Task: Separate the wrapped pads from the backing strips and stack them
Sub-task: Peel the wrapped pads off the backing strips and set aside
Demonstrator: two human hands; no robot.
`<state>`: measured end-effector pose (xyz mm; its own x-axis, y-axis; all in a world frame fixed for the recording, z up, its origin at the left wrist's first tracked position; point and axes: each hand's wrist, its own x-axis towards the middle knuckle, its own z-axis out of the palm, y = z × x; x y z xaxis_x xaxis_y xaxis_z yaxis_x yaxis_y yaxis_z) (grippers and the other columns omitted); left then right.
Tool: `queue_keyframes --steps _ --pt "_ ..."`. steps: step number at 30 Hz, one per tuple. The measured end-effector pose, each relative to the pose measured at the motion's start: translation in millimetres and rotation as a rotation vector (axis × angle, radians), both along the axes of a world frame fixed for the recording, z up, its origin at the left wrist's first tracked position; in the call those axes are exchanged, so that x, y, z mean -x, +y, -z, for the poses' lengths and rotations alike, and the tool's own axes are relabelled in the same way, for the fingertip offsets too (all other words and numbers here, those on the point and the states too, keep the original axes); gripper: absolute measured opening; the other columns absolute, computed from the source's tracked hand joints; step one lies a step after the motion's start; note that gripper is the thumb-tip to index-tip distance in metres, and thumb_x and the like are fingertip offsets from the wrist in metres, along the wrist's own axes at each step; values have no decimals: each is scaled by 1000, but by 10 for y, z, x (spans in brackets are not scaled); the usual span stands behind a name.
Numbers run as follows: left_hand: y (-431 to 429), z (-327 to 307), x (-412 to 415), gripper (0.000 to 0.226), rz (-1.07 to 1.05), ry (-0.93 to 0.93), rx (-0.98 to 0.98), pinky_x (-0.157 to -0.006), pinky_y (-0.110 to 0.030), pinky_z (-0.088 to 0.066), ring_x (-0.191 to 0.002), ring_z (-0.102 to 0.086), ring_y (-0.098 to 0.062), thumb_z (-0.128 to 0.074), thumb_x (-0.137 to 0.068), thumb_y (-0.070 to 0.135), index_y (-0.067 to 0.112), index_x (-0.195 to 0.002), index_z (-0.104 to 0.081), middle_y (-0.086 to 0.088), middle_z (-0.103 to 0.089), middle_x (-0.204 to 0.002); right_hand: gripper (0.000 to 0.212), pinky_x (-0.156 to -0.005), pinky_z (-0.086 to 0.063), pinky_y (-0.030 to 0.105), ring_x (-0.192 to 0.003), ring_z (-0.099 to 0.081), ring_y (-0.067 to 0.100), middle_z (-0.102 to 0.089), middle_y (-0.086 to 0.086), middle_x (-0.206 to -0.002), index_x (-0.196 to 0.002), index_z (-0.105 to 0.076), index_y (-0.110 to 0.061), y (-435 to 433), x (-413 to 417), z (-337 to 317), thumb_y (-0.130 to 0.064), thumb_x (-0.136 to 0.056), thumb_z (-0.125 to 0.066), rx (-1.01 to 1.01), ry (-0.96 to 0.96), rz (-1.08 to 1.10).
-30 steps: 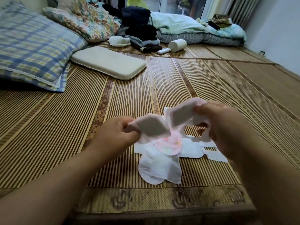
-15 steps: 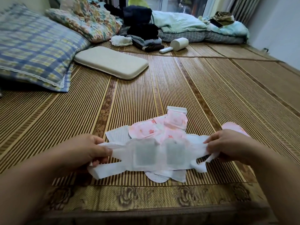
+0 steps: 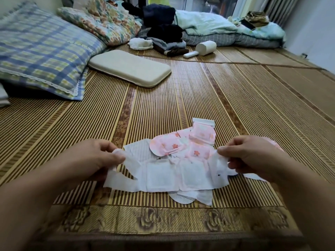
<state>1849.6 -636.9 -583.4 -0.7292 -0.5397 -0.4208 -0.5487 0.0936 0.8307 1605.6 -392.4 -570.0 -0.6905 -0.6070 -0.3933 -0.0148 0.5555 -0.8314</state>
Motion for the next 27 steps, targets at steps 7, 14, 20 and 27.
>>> queue_keyframes --steps 7,14,20,27 --pt "383 8 326 21 16 71 -196 -56 -32 -54 -67 -59 -24 -73 -74 22 5 -84 -65 -12 -64 -77 18 -42 -46 22 -48 -61 12 -65 0 -52 -71 -67 -8 -420 -425 169 -24 -79 -73 -39 67 -122" --pt "582 74 538 34 66 64 -282 -61 -30 -52 -68 -71 -19 -48 -92 42 16 -100 -68 -6 -74 -92 34 -55 -50 28 -58 -66 16 -74 4 -69 -86 -70 -12 -461 -452 175 -39 -92 -52 -123 29 -135" --pt "368 158 475 27 232 -133 544 -74 -31 -53 -79 -66 -8 -62 -82 42 30 -106 -68 10 -71 -93 5 -53 -50 26 -62 -65 9 -70 -4 -71 -76 -70 -23 -243 -228 75 -26 -77 -74 -229 443 -140" --pt "402 317 455 30 236 -267 752 -74 -34 -54 -79 -59 -10 -71 -73 44 29 -98 -65 10 -60 -88 34 -64 -48 29 -74 -56 10 -59 -9 -78 -91 -63 -22 -198 -291 289 -39 -66 -80 -506 562 -252"
